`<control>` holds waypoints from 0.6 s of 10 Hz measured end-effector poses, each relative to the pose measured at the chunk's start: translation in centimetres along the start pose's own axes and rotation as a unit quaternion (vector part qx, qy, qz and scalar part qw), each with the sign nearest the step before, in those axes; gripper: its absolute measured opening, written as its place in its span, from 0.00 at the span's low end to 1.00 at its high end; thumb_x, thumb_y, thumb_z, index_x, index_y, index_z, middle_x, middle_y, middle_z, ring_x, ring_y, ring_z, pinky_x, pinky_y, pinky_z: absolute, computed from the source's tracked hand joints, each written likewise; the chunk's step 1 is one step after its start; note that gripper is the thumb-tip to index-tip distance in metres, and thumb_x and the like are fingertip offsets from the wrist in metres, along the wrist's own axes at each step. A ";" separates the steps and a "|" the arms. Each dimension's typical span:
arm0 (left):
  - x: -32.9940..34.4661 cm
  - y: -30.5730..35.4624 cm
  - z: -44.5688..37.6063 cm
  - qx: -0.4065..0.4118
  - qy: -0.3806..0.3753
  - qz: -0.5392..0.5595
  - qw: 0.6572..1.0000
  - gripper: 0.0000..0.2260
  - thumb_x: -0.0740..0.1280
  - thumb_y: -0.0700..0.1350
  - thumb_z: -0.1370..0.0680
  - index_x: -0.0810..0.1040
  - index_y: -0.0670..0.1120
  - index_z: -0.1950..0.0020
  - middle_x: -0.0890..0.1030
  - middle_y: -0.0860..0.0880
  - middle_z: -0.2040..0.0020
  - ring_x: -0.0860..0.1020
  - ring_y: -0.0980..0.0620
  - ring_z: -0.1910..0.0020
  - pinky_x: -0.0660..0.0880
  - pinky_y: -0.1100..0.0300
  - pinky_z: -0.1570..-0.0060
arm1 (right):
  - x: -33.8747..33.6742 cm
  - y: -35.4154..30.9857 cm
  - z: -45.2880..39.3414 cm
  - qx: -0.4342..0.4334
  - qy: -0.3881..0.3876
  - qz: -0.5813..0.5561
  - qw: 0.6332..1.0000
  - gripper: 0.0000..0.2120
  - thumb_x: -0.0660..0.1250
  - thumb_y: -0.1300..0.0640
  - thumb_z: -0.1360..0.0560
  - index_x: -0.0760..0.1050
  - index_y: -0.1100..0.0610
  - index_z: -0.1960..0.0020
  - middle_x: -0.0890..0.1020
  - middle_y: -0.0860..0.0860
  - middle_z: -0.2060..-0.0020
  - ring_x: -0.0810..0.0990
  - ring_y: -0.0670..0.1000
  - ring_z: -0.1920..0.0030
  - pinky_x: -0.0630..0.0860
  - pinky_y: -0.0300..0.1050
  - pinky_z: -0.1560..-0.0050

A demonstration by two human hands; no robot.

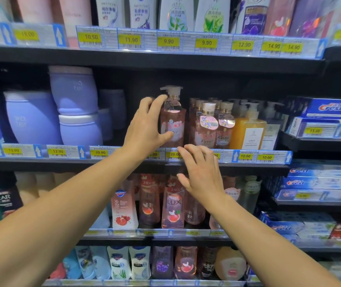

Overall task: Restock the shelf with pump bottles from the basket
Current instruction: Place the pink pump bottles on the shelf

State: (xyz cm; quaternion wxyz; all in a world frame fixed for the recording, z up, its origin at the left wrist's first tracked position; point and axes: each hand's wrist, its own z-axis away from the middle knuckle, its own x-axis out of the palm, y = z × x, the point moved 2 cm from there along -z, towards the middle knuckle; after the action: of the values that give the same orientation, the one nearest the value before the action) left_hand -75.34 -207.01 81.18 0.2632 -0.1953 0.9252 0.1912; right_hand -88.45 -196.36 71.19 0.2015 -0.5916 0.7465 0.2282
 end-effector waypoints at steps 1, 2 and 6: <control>0.0 0.6 -0.2 0.069 -0.004 -0.068 0.995 0.37 0.77 0.48 0.31 0.63 0.55 0.25 0.62 0.46 0.28 0.69 0.43 0.37 0.77 0.49 0.47 | 0.1 -0.1 0.0 0.002 0.000 -0.001 1.000 0.34 0.77 0.50 0.35 0.71 0.55 0.32 0.74 0.51 0.36 0.66 0.55 0.37 0.74 0.54 0.44; 0.5 0.7 -0.5 0.063 -0.048 -0.098 0.992 0.33 0.75 0.48 0.27 0.64 0.54 0.25 0.63 0.46 0.28 0.69 0.44 0.36 0.77 0.50 0.46 | 0.1 0.0 0.0 0.000 0.001 0.003 1.000 0.34 0.77 0.50 0.35 0.71 0.54 0.32 0.74 0.51 0.36 0.66 0.55 0.37 0.74 0.53 0.44; 1.0 0.5 -1.0 0.038 -0.070 -0.077 0.994 0.28 0.72 0.47 0.25 0.66 0.51 0.27 0.66 0.45 0.29 0.72 0.44 0.35 0.73 0.55 0.42 | -0.1 -0.1 0.0 0.004 -0.013 0.002 1.000 0.34 0.76 0.50 0.34 0.70 0.54 0.31 0.73 0.50 0.36 0.66 0.55 0.36 0.74 0.52 0.43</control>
State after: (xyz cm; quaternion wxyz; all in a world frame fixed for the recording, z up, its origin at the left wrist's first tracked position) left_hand -76.79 -207.31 81.52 0.3484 -0.2423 0.8933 0.1478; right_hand -88.37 -196.30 71.23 0.2130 -0.5863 0.7461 0.2328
